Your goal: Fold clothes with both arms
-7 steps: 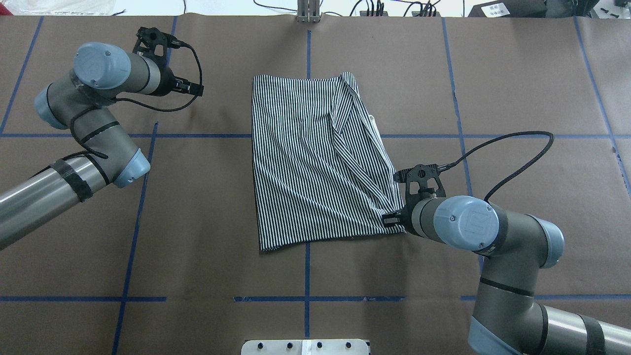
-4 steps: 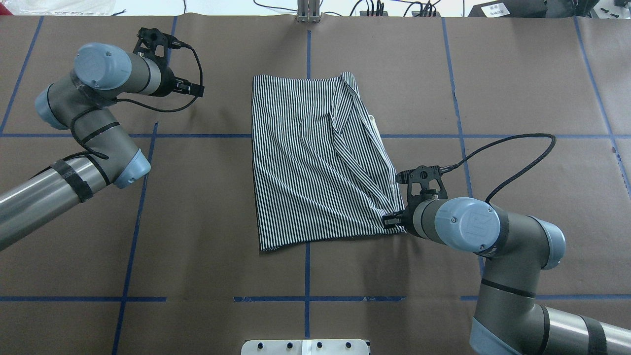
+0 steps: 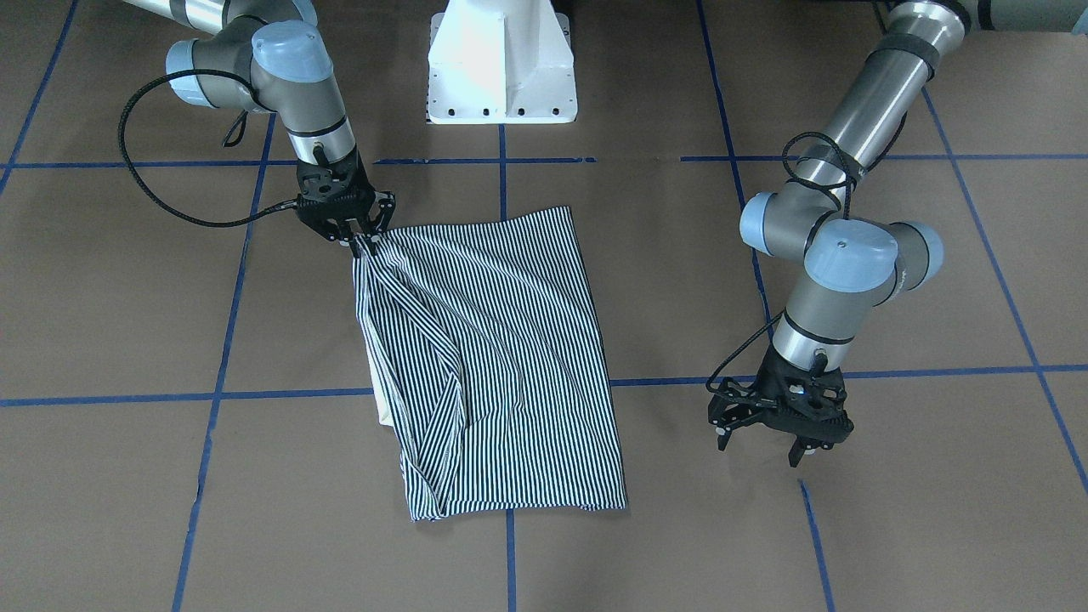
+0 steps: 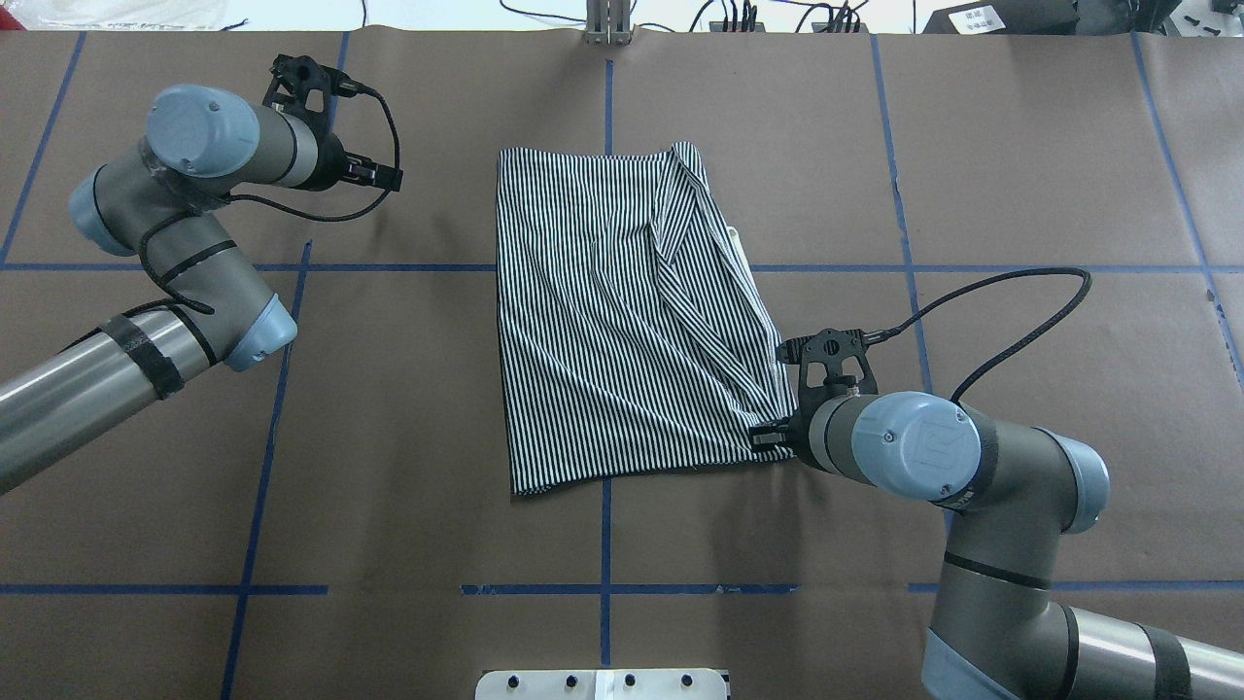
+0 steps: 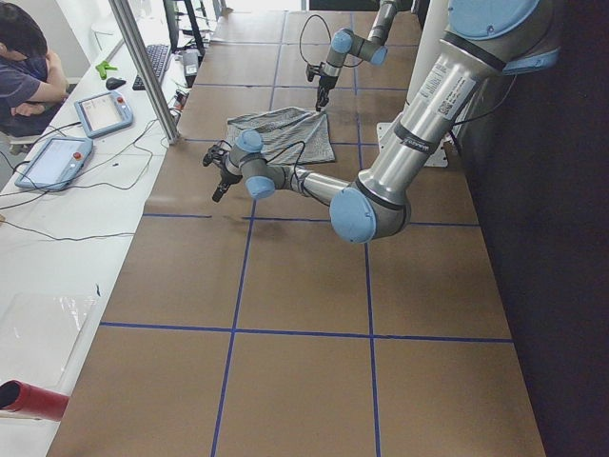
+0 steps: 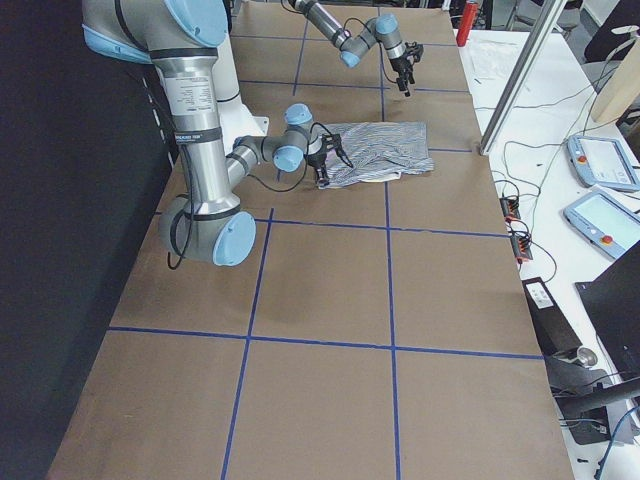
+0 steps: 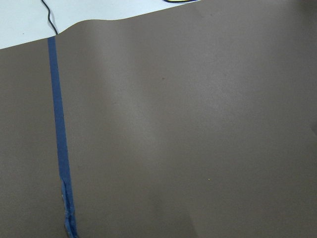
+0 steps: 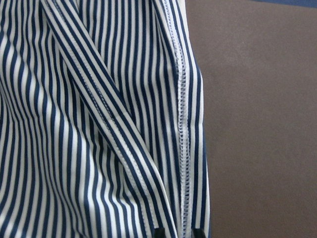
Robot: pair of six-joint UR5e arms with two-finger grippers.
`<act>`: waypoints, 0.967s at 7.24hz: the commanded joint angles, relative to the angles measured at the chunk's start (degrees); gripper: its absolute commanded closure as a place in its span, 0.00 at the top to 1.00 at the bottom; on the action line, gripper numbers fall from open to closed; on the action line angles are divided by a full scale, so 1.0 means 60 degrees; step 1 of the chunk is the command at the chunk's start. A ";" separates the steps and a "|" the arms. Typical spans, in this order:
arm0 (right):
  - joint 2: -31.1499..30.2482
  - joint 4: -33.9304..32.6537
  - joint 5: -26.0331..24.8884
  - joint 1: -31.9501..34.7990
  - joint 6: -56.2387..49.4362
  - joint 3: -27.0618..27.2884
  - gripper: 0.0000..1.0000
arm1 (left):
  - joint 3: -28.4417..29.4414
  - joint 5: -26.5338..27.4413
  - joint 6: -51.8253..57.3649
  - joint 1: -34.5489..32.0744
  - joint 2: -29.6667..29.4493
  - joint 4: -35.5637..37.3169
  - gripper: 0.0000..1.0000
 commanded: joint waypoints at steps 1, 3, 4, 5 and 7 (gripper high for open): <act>-0.0013 -0.0004 -0.0020 -0.0047 0.0007 -0.0027 0.32 | 0.0000 0.0000 0.0000 0.0000 0.0000 0.0000 1.00; 0.0001 -0.0004 -0.0034 -0.0091 0.0007 -0.0027 0.32 | 0.0000 0.0000 0.0000 0.0000 0.0000 0.0000 1.00; 0.0001 -0.0004 -0.0049 -0.0091 0.0079 -0.0041 0.18 | 0.0015 0.0000 0.0000 0.0000 0.0000 0.0000 1.00; 0.0001 -0.0004 -0.0049 -0.0091 0.0167 -0.0027 0.00 | 0.0000 0.0000 0.0000 0.0000 0.0000 0.0000 1.00; 0.0001 -0.0004 -0.0064 -0.0091 0.0168 -0.0027 0.00 | 0.0000 0.0000 0.0000 0.0015 0.0000 0.0000 1.00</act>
